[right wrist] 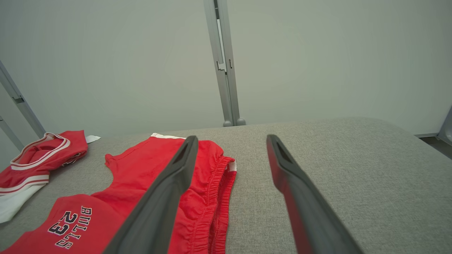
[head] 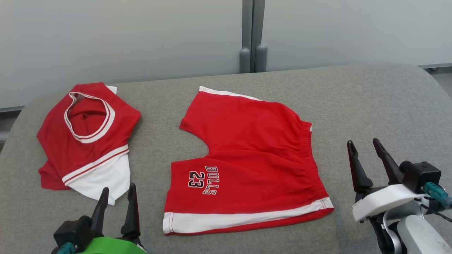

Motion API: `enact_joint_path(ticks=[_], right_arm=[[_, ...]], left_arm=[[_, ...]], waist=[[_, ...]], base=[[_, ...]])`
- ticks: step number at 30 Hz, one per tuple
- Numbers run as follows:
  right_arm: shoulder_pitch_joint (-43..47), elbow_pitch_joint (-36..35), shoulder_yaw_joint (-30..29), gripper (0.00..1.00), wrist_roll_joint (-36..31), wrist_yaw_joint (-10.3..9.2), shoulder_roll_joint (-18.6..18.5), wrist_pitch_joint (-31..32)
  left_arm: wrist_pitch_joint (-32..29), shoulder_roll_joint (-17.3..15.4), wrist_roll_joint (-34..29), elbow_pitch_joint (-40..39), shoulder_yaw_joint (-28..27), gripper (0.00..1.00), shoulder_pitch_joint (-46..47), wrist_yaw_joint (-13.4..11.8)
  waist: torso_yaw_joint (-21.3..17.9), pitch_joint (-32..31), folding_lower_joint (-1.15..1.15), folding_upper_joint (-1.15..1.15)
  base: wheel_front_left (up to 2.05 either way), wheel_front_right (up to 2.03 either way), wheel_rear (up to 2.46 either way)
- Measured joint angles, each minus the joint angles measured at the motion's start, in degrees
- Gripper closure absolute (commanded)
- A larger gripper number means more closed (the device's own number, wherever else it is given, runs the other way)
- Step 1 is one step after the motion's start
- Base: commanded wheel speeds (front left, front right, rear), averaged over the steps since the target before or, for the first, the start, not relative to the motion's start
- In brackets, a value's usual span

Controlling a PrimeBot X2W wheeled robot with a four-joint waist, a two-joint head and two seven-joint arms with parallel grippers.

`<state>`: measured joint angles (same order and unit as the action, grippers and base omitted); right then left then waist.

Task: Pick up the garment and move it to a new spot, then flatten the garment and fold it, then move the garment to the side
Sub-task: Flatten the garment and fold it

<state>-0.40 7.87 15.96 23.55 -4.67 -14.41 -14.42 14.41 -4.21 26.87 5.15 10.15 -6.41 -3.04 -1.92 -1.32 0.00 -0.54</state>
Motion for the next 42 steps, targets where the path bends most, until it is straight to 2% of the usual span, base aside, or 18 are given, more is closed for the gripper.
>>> enact_joint_path(ticks=[14,18,27,33,42], right_arm=[[0.3,0.0,-0.2,0.0,-1.6,0.12,0.0,0.0],[1.1,0.3,-0.1,0.0,-1.9,0.66,0.0,0.0],[4.5,6.1,4.4,0.0,-2.9,4.28,-1.6,0.5],[4.7,8.8,8.1,0.0,-3.0,7.75,-2.0,2.5],[3.6,11.2,9.7,0.0,-3.4,9.42,-1.9,3.2]], left_arm=[[0.0,0.6,-0.9,-0.2,-0.1,0.0,-1.0,0.0],[0.0,0.9,-0.9,0.0,0.4,0.0,-1.9,0.1],[-1.3,1.1,-0.9,6.5,5.3,0.0,-4.4,2.5],[-2.7,1.1,-0.3,9.4,6.6,0.0,-4.4,3.6],[-4.1,1.1,0.9,12.6,7.0,0.0,-1.0,4.1]], waist=[[-0.1,0.0,0.0,0.0],[-0.1,0.0,0.0,0.0],[-0.1,0.5,0.0,0.0],[-0.5,1.4,0.0,0.0],[-1.9,3.5,0.0,0.0]], base=[[0.0,0.0,0.0],[0.0,0.0,0.0],[0.0,0.0,0.0],[0.0,0.0,0.0],[0.0,0.0,0.0]])
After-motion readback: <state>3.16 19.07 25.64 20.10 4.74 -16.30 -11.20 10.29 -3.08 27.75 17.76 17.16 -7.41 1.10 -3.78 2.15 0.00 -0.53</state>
